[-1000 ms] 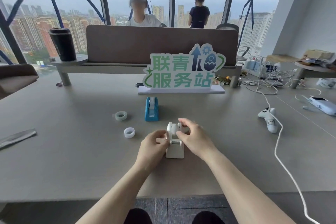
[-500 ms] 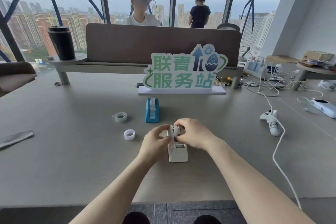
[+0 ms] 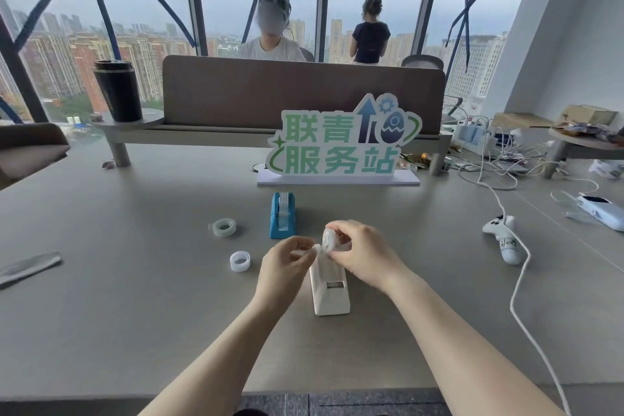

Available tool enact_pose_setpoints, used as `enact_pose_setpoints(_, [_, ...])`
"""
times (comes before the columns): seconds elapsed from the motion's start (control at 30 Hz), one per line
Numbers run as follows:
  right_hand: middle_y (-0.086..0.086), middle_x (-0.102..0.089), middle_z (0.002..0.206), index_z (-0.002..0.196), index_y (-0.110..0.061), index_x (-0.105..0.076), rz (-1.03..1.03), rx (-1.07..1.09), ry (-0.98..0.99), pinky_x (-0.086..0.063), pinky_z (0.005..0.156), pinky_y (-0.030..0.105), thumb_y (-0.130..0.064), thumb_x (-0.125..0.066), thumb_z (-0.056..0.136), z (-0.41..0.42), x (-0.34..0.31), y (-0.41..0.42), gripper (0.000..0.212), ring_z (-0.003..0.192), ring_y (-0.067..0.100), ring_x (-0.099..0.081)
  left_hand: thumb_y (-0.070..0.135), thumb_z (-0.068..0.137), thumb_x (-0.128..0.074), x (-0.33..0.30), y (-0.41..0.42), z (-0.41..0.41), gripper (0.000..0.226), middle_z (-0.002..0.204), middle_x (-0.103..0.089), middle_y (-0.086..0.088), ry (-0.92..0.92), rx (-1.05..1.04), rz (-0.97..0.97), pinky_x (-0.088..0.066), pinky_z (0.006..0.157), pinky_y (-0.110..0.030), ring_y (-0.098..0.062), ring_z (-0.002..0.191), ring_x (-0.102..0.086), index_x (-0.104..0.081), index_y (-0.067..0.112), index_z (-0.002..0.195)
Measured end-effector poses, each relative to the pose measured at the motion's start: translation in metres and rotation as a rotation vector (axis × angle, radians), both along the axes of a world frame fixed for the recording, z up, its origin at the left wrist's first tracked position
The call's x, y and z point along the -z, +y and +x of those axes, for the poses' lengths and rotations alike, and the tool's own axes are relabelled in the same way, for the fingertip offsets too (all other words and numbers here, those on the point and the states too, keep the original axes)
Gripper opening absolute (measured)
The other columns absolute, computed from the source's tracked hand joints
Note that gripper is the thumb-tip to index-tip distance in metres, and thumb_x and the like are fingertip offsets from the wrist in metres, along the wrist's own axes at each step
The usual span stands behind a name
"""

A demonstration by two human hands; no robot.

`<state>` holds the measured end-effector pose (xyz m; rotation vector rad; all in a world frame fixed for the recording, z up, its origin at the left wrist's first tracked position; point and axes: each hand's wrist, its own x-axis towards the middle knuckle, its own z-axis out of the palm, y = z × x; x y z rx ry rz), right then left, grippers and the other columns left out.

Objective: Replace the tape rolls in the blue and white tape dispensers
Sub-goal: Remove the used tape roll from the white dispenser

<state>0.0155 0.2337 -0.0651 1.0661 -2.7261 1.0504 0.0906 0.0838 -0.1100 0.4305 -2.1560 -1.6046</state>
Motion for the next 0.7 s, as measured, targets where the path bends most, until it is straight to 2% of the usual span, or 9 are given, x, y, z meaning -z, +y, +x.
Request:
enact_pose_setpoints(0.07, [-0.002, -0.061, 0.101, 0.114, -0.024, -0.066, -0.043, 0.0, -0.001, -0.053, 0.082, 0.032, -0.017, -0.074, 0.078, 0.002, 0.003, 0.001, 0.037, 0.09, 0.015, -0.06, 0.022, 0.084, -0.07, -0.003, 0.0, -0.002, 0.011, 0.075, -0.072, 0.005, 0.026, 0.007, 0.009, -0.056, 0.074, -0.036, -0.002, 0.062, -0.061, -0.073, 0.022, 0.094])
enact_pose_setpoints(0.17, [0.001, -0.061, 0.098, 0.112, -0.022, -0.069, -0.056, 0.014, -0.016, -0.05, 0.082, 0.031, -0.016, -0.072, 0.077, 0.005, 0.009, 0.002, 0.035, 0.09, 0.017, -0.059, 0.021, 0.084, -0.071, -0.007, 0.0, -0.002, 0.013, 0.078, -0.075, 0.003, 0.022, 0.074, -0.004, -0.055, 0.071, -0.031, 0.001, 0.063, -0.063, -0.074, 0.024, 0.096])
enact_pose_setpoints(0.27, [0.002, -0.062, 0.102, 0.118, -0.019, -0.068, -0.075, 0.005, -0.022, -0.05, 0.084, 0.031, -0.016, -0.073, 0.079, 0.007, 0.013, 0.002, 0.04, 0.094, 0.017, -0.06, 0.022, 0.083, -0.074, -0.006, 0.0, -0.002, 0.009, 0.077, -0.076, 0.002, 0.018, 0.09, -0.019, -0.052, 0.068, -0.026, 0.002, 0.06, -0.062, -0.076, 0.025, 0.091])
enact_pose_setpoints(0.37, [0.0, -0.064, 0.104, 0.12, -0.018, -0.066, -0.114, 0.003, -0.037, -0.051, 0.086, 0.028, -0.017, -0.073, 0.08, 0.007, 0.012, 0.002, 0.041, 0.094, 0.015, -0.061, 0.029, 0.078, -0.078, -0.006, 0.0, -0.002, 0.008, 0.076, -0.077, 0.004, 0.031, 0.098, -0.045, -0.057, 0.072, -0.032, -0.006, 0.067, -0.068, -0.077, 0.032, 0.085])
enact_pose_setpoints(0.47, [0.001, -0.066, 0.103, 0.118, -0.017, -0.067, -0.181, -0.004, -0.088, -0.052, 0.086, 0.026, -0.014, -0.076, 0.079, 0.007, 0.011, 0.002, 0.04, 0.091, 0.013, -0.064, 0.029, 0.076, -0.08, -0.007, 0.0, -0.002, 0.011, 0.08, -0.077, 0.008, 0.032, 0.079, -0.078, -0.058, 0.075, -0.028, -0.007, 0.075, -0.072, -0.078, 0.029, 0.086])
enact_pose_setpoints(0.6, [-0.001, -0.072, 0.089, 0.103, -0.016, -0.071, -0.362, 0.012, -0.19, -0.057, 0.079, 0.024, -0.012, -0.081, 0.075, 0.009, 0.015, 0.0, 0.03, 0.08, 0.012, -0.068, 0.023, 0.076, -0.08, -0.008, -0.001, -0.002, 0.014, 0.08, -0.078, 0.007, 0.033, 0.042, -0.074, -0.056, 0.07, -0.023, -0.001, 0.071, -0.071, -0.077, 0.024, 0.09])
enact_pose_setpoints(0.7, [0.005, -0.074, 0.084, 0.089, -0.02, -0.072, -0.452, 0.024, -0.242, -0.059, 0.075, 0.033, -0.015, -0.082, 0.072, 0.009, 0.023, 0.0, 0.02, 0.075, 0.018, -0.068, 0.022, 0.077, -0.079, -0.01, 0.0, -0.001, 0.011, 0.075, -0.076, 0.006, 0.03, 0.039, -0.045, -0.051, 0.066, -0.02, 0.003, 0.061, -0.065, -0.077, 0.023, 0.088])
